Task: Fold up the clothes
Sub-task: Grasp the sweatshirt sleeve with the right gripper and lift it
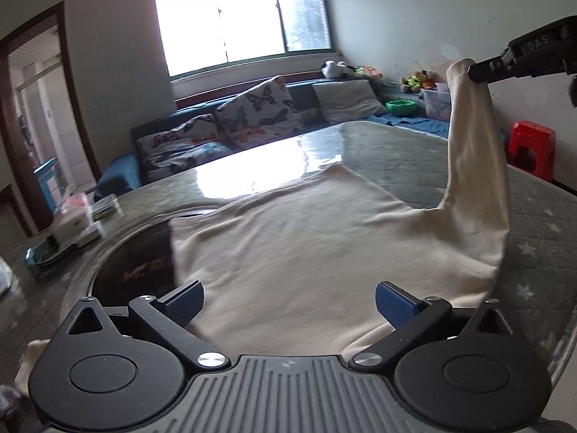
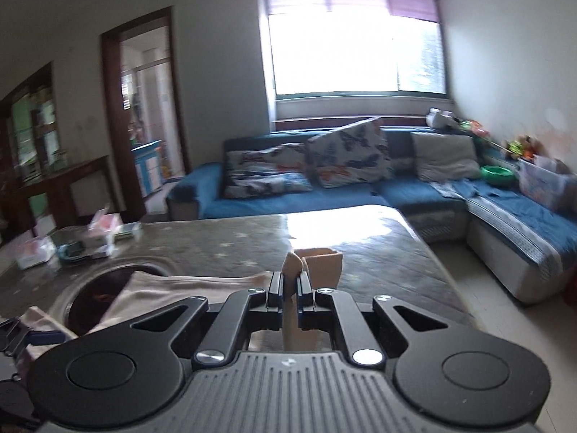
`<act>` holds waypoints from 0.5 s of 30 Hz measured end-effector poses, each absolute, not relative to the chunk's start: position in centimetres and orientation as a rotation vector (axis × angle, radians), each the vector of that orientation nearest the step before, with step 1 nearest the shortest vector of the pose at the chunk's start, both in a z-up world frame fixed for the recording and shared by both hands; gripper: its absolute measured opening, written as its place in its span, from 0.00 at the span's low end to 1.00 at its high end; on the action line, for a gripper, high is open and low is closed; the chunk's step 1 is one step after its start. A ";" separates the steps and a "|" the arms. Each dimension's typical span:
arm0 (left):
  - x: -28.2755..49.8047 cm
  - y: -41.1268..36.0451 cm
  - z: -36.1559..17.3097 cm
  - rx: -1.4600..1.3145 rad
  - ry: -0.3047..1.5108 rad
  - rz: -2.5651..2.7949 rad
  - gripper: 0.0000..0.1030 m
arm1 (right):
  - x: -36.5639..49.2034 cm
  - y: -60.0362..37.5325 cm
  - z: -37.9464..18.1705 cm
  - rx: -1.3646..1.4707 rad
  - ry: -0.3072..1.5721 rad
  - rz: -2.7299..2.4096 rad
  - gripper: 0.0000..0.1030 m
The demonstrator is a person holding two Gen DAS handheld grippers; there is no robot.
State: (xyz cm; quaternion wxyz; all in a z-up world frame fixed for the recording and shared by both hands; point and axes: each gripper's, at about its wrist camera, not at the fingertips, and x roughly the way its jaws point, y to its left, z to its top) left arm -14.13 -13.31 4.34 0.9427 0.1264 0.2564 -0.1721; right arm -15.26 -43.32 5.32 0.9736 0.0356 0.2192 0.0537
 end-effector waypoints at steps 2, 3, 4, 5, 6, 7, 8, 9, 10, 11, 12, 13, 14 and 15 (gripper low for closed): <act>-14.1 -11.9 4.3 0.224 0.527 -0.330 1.00 | -14.7 -40.8 5.7 0.038 0.446 0.161 0.06; -14.1 -11.2 4.3 0.209 0.530 -0.321 1.00 | -14.4 -39.6 5.8 0.018 0.448 0.185 0.06; -14.2 -10.6 4.2 0.197 0.531 -0.314 1.00 | -14.1 -38.3 5.8 0.009 0.455 0.212 0.06; -14.2 -10.1 4.2 0.186 0.532 -0.308 1.00 | -13.9 -37.1 5.7 -0.002 0.462 0.239 0.06; -14.3 -9.6 4.2 0.180 0.533 -0.302 1.00 | -13.7 -35.8 5.6 -0.015 0.469 0.260 0.06; -14.3 -9.1 4.1 0.175 0.534 -0.296 1.00 | -13.4 -34.6 5.5 -0.028 0.475 0.281 0.06; -14.3 -8.8 4.0 0.171 0.537 -0.290 1.00 | -13.0 -33.5 5.3 -0.033 0.485 0.305 0.06; -14.4 -8.4 3.8 0.167 0.539 -0.285 1.00 | -12.7 -32.4 5.0 -0.036 0.496 0.327 0.06; -14.4 -8.0 3.7 0.163 0.542 -0.280 1.00 | -12.5 -31.5 4.6 -0.041 0.507 0.347 0.06; -14.4 -7.7 3.6 0.159 0.544 -0.275 1.00 | -12.2 -30.5 4.2 -0.045 0.518 0.366 0.06; -14.5 -7.3 3.5 0.151 0.547 -0.269 1.00 | -12.0 -29.6 3.8 -0.050 0.529 0.386 0.06; -14.5 -6.9 3.4 0.143 0.550 -0.262 1.00 | -11.8 -28.7 3.3 -0.056 0.545 0.406 0.06; -14.5 -6.5 3.3 0.135 0.553 -0.256 1.00 | -11.7 -27.9 2.7 -0.064 0.560 0.422 0.06; -14.5 -6.3 3.3 0.127 0.557 -0.253 1.00 | -11.6 -27.2 2.1 -0.071 0.574 0.439 0.06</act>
